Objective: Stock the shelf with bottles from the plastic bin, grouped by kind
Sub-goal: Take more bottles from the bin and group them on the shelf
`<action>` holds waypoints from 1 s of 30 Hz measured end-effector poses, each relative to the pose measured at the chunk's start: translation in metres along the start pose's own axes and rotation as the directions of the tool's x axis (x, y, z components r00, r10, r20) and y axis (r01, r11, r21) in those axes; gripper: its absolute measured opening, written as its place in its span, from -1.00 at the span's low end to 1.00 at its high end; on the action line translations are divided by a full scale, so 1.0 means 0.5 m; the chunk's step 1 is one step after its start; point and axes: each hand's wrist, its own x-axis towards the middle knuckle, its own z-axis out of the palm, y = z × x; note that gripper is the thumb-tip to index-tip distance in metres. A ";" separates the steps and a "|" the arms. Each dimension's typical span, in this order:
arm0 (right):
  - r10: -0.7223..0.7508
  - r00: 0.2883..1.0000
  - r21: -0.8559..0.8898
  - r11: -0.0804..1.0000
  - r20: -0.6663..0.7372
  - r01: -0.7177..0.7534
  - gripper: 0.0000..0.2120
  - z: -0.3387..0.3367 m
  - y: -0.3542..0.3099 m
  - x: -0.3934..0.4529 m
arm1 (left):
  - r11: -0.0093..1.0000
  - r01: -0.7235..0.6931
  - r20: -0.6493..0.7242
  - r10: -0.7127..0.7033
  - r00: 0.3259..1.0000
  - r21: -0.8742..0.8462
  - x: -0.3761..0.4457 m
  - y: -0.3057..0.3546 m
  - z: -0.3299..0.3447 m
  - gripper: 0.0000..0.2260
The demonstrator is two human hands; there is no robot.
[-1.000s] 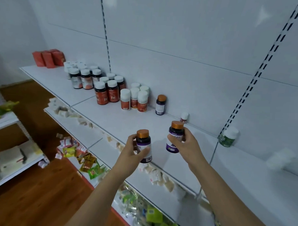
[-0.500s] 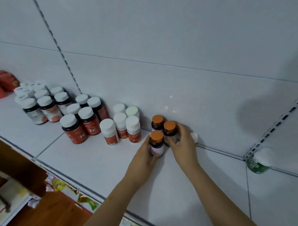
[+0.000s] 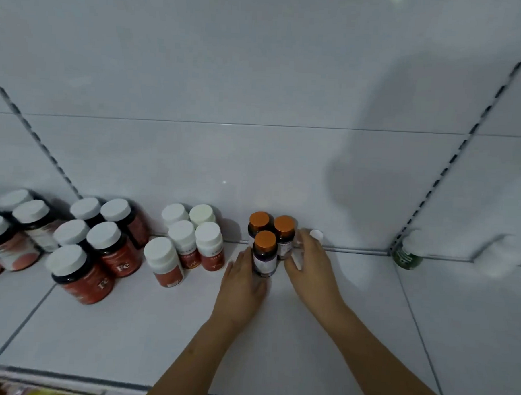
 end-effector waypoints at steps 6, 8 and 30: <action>0.081 0.977 -0.070 0.993 -0.197 -0.096 -0.46 -0.049 -0.086 -0.095 | 0.999 -0.032 0.109 0.029 0.994 0.021 -0.107 -0.010 -0.020 -0.35; 0.076 0.964 -0.089 0.991 -0.255 -0.102 -0.47 -0.065 -0.117 -0.143 | 0.994 -0.103 0.119 0.106 0.987 -0.029 -0.152 -0.007 -0.034 -0.38; 0.259 0.679 -0.181 0.844 -0.687 -0.505 -0.58 -0.462 -0.088 -0.839 | 0.638 -0.629 0.470 0.764 0.442 -0.444 -0.579 0.371 0.178 -0.48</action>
